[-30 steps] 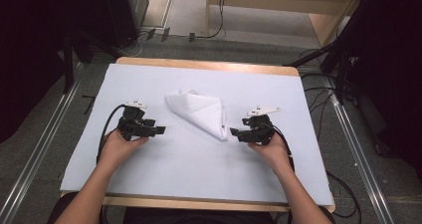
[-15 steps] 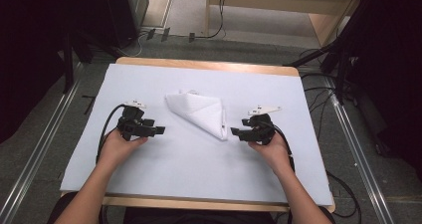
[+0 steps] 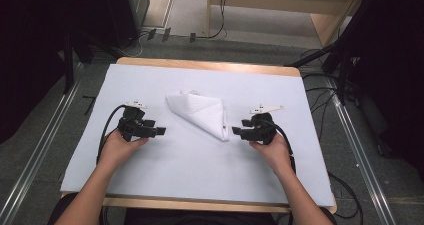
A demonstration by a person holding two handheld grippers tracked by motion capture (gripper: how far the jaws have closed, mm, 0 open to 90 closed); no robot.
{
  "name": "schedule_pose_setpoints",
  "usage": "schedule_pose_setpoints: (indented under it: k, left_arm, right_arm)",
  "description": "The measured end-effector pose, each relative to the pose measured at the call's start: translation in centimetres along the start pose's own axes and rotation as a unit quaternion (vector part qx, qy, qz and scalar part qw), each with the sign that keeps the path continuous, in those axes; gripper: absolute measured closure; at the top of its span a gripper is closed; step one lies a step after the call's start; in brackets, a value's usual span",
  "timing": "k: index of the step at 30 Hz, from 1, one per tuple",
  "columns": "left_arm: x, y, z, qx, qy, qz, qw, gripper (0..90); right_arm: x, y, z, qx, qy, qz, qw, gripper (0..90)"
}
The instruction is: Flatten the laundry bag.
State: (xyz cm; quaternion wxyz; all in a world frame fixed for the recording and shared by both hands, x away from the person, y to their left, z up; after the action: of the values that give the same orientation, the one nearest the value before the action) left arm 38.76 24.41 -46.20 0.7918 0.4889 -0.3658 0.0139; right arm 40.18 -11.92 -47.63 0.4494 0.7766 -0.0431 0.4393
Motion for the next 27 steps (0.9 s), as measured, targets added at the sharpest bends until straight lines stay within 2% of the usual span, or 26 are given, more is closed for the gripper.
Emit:
schedule_pose_setpoints:
  k: [12,19,21,22,27]
  left_arm:
    - [0.1,-0.1,0.2,-0.002,-0.002,0.0,1.0,37.7]
    - [0.1,0.0,0.1,-0.002,-0.002,-0.001,1.0,37.7]
    - [0.1,0.0,0.1,-0.003,-0.002,-0.001,1.0,37.7]
    - [0.1,0.0,0.1,-0.002,-0.003,-0.001,1.0,37.7]
    - [0.1,0.0,0.1,-0.002,-0.003,-0.001,1.0,37.7]
  right_arm:
    - [1.2,-0.2,0.1,0.008,-0.02,0.011,0.9997,62.0]
    - [1.6,-1.2,0.2,0.005,-0.018,-0.001,0.9998,78.9]
    - [1.7,-1.3,0.2,0.003,-0.02,-0.001,0.9998,80.2]
    - [1.8,-1.6,0.4,0.007,-0.029,-0.009,0.9995,83.7]
    - [2.2,-2.4,0.5,0.006,-0.025,-0.015,0.9996,90.0]
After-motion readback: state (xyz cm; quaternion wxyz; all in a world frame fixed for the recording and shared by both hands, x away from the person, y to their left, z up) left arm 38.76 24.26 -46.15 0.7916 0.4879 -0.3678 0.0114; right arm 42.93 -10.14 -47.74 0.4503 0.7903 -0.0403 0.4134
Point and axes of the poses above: each handheld gripper's, and its own axes: y roughly backward along the jaws, x roughly out of its top, z roughly to its right, the point moved 4 cm from there along -y, roughly forward along the jaws, and after that the axes turned 1 degree about -z, right-handed, at the moved point
